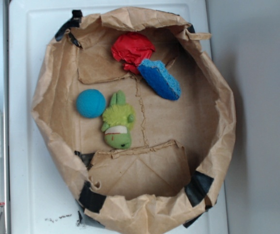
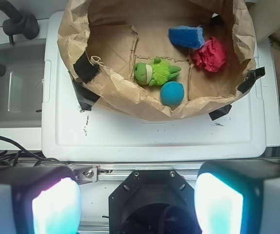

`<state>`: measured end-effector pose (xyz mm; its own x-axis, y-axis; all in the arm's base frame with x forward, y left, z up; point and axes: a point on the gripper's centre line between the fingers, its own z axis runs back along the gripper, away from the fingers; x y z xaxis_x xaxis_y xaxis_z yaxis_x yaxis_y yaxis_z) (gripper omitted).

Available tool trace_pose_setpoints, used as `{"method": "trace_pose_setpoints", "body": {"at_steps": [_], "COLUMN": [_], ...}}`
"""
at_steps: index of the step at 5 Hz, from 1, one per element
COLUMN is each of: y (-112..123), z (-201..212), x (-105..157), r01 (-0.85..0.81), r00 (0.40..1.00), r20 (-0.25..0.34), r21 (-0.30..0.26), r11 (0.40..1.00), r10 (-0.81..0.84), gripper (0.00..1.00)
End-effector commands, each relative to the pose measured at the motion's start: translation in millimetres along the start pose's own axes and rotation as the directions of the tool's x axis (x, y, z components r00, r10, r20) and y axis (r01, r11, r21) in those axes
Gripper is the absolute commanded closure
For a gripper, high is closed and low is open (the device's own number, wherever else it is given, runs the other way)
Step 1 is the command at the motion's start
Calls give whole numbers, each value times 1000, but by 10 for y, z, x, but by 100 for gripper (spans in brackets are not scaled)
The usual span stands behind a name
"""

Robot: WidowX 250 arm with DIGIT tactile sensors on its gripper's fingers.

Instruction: Grab the blue ball.

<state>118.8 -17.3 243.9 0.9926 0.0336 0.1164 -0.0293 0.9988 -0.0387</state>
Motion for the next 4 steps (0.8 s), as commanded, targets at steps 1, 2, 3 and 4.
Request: {"method": "trace_pose_setpoints", "body": {"at_steps": [1, 2, 3, 4], "y": [0, -36, -8, -8], "z": [0, -54, -128, -128], "x": [0, 496, 986, 986], "r01": [0, -31, 53, 53], "r00": [1000, 999, 996, 996], "r20": [0, 10, 71, 71], "r21": [0, -4, -1, -1], "r11": [1000, 1000, 999, 999], "r10": [0, 31, -53, -53], "gripper": [0, 0, 0, 0]}}
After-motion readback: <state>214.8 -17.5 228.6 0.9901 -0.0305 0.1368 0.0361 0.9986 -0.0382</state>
